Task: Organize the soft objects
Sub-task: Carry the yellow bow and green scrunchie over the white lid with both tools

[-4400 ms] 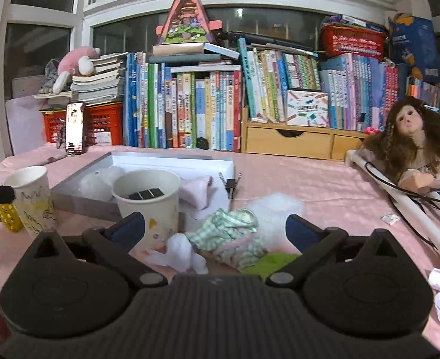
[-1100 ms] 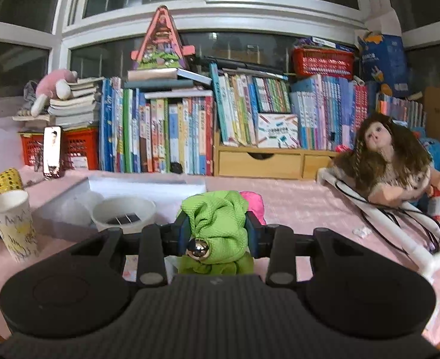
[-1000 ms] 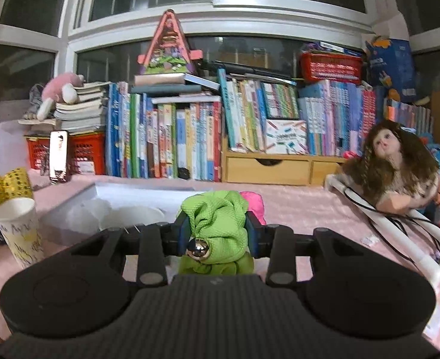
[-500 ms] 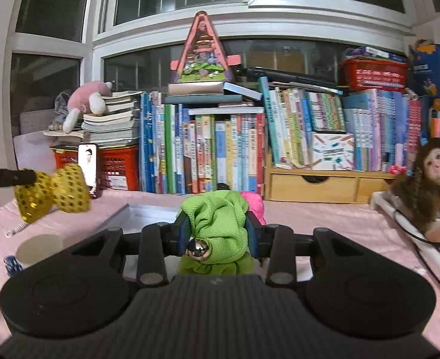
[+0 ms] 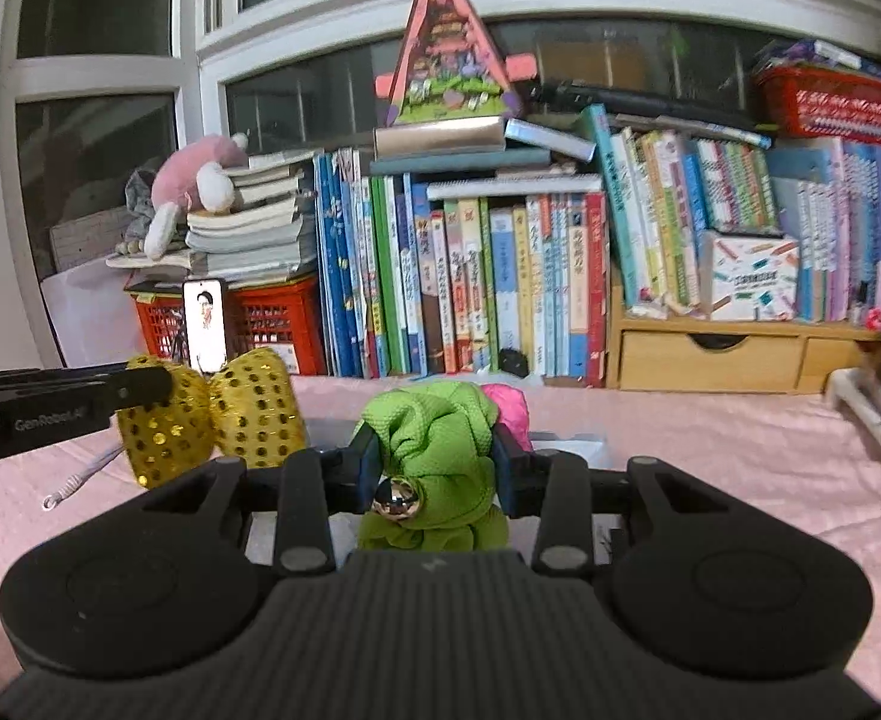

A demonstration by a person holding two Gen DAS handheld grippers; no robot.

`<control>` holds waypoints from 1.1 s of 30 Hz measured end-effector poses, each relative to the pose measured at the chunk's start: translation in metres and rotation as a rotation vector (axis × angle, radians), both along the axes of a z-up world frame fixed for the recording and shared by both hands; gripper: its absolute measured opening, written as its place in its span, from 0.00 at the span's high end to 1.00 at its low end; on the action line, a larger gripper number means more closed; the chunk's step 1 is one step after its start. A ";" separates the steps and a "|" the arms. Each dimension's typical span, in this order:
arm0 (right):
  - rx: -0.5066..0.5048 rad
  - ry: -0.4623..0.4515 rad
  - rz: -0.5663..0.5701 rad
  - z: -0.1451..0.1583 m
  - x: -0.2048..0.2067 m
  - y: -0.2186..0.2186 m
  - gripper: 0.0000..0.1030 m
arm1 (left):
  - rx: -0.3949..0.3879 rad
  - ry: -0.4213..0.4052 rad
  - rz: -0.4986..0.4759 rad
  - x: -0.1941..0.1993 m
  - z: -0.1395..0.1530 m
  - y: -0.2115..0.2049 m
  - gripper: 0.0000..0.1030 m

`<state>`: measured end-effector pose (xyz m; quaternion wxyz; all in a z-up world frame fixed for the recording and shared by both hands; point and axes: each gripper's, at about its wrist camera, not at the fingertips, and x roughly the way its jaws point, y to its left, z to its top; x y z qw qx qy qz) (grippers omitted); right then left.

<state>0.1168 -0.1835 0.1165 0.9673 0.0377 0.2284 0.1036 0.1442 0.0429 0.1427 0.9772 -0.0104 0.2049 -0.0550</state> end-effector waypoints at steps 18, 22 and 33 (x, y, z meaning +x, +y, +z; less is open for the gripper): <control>0.034 0.297 -0.009 -0.034 0.106 0.035 0.59 | -0.054 0.284 0.029 0.113 -0.032 0.002 0.79; 0.021 0.339 -0.024 -0.045 0.118 0.040 0.59 | -0.063 0.319 0.026 0.122 -0.041 0.005 0.79; -0.026 0.417 -0.019 -0.062 0.133 0.052 0.59 | -0.072 0.405 -0.003 0.134 -0.057 0.003 0.78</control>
